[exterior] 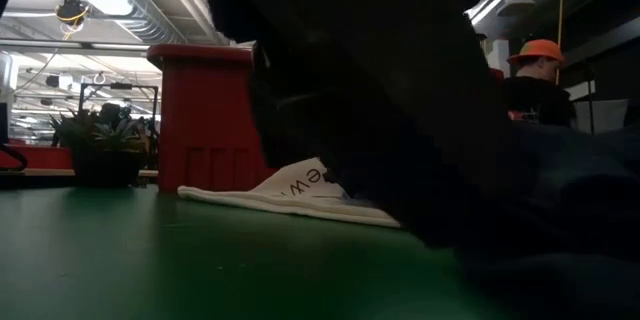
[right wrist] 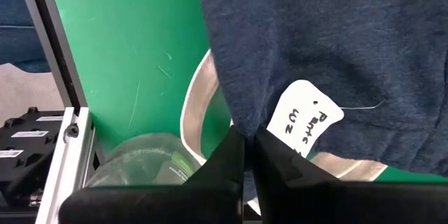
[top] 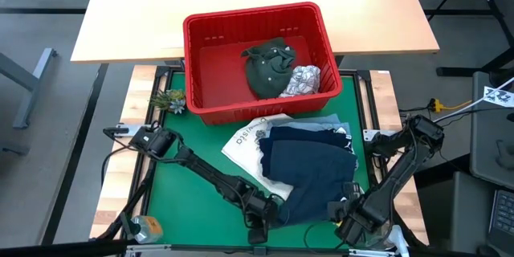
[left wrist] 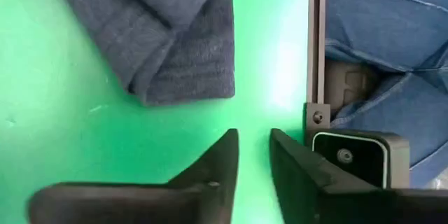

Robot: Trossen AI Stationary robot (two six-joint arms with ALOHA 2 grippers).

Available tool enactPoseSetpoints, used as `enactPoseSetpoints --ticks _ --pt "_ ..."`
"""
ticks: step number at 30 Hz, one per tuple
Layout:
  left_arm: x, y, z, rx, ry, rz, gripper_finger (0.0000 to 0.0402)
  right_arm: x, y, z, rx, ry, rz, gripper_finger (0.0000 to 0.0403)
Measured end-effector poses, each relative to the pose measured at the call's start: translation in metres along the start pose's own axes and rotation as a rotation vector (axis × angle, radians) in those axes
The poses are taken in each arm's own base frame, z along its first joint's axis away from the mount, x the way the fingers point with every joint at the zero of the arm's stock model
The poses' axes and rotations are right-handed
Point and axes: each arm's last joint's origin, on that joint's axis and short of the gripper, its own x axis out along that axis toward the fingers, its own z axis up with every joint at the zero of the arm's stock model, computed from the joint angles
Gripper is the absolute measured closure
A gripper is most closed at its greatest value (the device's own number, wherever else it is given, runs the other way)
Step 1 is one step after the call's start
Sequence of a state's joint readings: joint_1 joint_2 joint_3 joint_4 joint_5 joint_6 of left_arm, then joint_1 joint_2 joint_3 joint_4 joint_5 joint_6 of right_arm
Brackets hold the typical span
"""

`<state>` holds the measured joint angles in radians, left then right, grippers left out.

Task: Fold laundry
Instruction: Fold the gray shorts

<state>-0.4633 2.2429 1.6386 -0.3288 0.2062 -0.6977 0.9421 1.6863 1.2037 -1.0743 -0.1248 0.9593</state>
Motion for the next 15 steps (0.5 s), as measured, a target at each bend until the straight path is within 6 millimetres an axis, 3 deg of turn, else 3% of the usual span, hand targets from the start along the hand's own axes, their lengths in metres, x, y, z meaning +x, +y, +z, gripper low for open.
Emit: enactPoseSetpoints --ticks 7,15 --pt "0.0 0.0 0.001 0.031 -0.027 0.017 0.026 0.0 0.0 0.0 0.0 0.0 0.0 0.0392" --pt "-0.001 -0.005 0.012 0.121 -0.21 0.062 0.0253 0.0 0.0 0.0 0.0 -0.001 0.001 0.0393"
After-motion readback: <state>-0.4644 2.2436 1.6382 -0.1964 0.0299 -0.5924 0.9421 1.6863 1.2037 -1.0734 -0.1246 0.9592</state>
